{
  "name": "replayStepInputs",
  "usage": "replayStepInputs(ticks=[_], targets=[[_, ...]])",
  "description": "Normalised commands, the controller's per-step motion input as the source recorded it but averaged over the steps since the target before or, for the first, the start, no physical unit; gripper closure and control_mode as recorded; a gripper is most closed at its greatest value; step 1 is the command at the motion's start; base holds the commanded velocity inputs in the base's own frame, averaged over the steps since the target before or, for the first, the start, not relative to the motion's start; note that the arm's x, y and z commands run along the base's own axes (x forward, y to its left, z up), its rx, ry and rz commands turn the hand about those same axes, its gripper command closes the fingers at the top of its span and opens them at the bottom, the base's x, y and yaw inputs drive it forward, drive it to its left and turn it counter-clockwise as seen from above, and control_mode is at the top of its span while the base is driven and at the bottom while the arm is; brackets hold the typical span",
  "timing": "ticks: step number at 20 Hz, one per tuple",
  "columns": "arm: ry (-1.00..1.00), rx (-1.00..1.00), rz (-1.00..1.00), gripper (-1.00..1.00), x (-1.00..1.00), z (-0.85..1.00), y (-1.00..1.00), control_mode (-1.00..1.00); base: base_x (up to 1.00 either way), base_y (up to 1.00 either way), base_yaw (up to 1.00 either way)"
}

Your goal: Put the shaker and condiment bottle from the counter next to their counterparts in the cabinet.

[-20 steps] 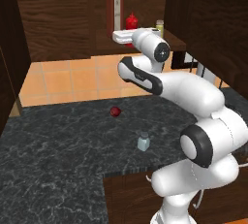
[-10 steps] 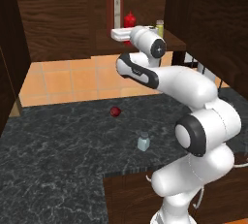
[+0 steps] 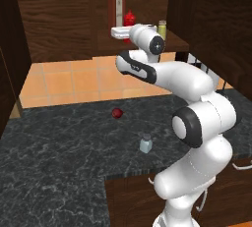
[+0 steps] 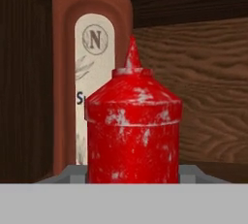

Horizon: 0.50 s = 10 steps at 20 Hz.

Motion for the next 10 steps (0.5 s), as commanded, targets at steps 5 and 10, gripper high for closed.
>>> replayStepInputs(ticks=[5, 10], targets=[[0.0, 0.0, 0.0, -1.0, 0.07, -0.29, 0.0, -1.0, 0.0, 0.0, 0.0], [-0.01, 0.0, 0.0, -1.0, -0.04, -0.14, 0.0, -1.0, 0.0, 0.0, 0.0]])
